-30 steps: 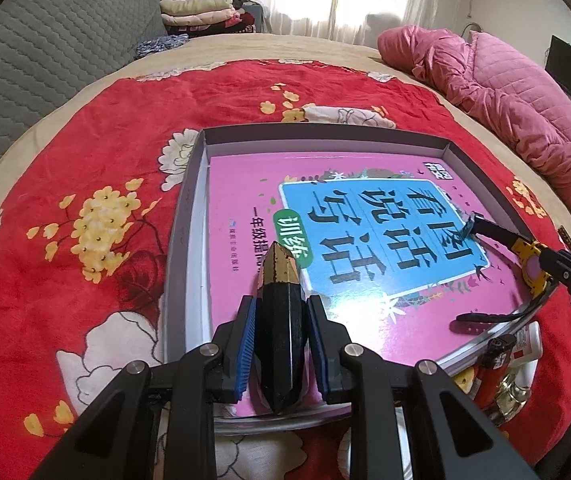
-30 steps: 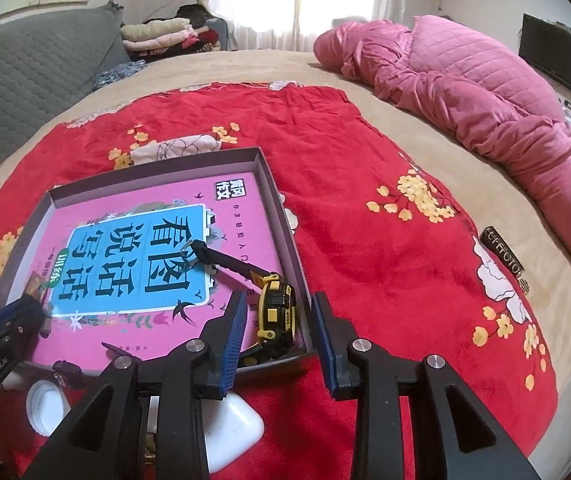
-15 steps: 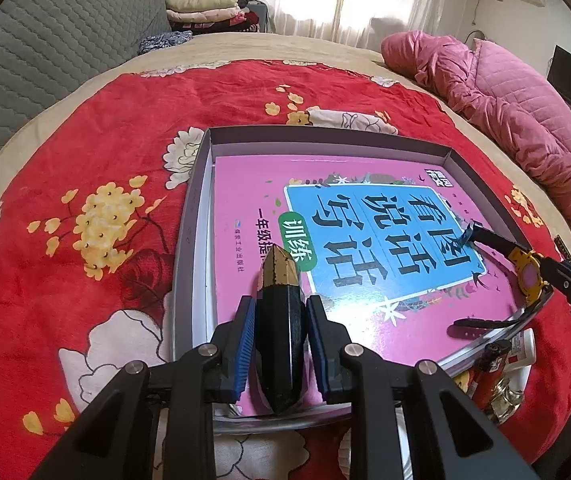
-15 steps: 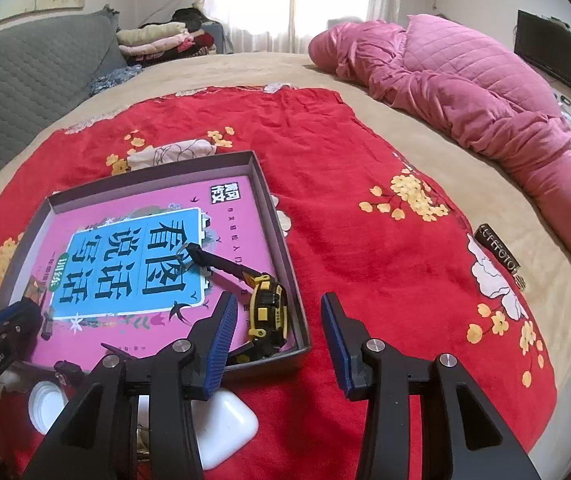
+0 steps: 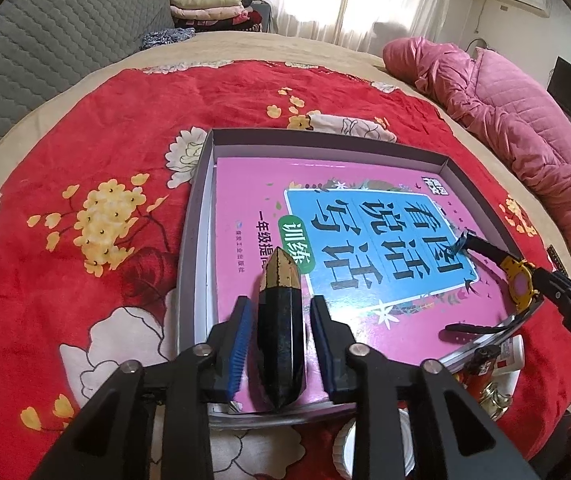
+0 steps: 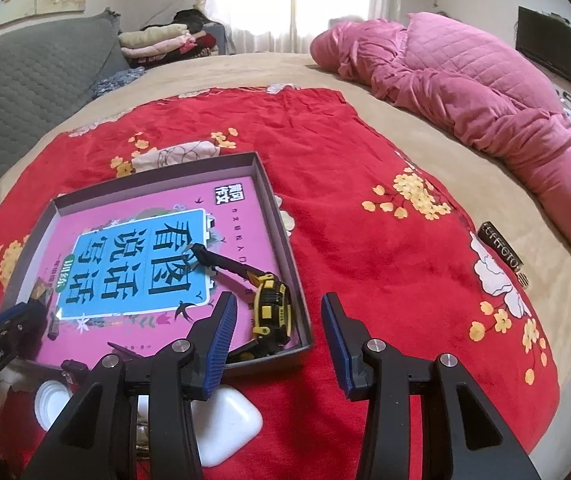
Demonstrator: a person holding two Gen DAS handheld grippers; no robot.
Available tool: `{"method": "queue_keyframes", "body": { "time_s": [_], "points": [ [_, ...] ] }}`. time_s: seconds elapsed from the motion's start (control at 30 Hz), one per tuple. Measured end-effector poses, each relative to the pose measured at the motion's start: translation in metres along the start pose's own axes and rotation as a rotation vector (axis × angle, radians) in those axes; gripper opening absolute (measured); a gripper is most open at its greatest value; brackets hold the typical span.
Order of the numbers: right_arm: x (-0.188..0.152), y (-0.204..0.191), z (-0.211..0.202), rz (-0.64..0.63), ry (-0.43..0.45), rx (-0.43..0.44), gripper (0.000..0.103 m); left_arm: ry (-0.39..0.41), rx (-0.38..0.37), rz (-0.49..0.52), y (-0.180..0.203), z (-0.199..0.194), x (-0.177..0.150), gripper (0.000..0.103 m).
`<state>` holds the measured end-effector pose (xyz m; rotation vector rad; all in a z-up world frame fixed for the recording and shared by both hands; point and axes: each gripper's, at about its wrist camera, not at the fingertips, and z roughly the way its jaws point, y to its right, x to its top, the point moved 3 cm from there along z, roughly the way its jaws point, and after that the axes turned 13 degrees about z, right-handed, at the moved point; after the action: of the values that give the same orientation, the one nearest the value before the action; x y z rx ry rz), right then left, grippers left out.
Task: Organize rigid objects
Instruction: 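Lower the black tube into the box with the left gripper while the right gripper withdraws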
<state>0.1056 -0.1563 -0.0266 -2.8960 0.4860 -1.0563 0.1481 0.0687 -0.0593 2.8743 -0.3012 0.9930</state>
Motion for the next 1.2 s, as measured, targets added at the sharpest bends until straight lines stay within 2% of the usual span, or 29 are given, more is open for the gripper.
{"method": "queue_keyframes", "body": {
  "time_s": [0.1, 0.9, 1.1, 1.2],
  "points": [
    [0.0, 0.0, -0.001, 0.001, 0.001, 0.005, 0.046, 0.011, -0.003, -0.003, 0.0, -0.003, 0.001, 0.038],
    [-0.005, 0.0, -0.015, -0.03, 0.007, 0.052, 0.064, 0.06, 0.018, 0.036, 0.009, -0.03, -0.005, 0.039],
    [-0.004, 0.007, -0.018, -0.009, 0.015, 0.054, 0.066, 0.075, 0.036, 0.026, 0.003, -0.041, -0.006, 0.04],
    [-0.002, 0.011, -0.021, 0.002, 0.02, 0.06, 0.066, 0.077, 0.047, 0.018, 0.0, -0.046, -0.007, 0.043]
  ]
}}
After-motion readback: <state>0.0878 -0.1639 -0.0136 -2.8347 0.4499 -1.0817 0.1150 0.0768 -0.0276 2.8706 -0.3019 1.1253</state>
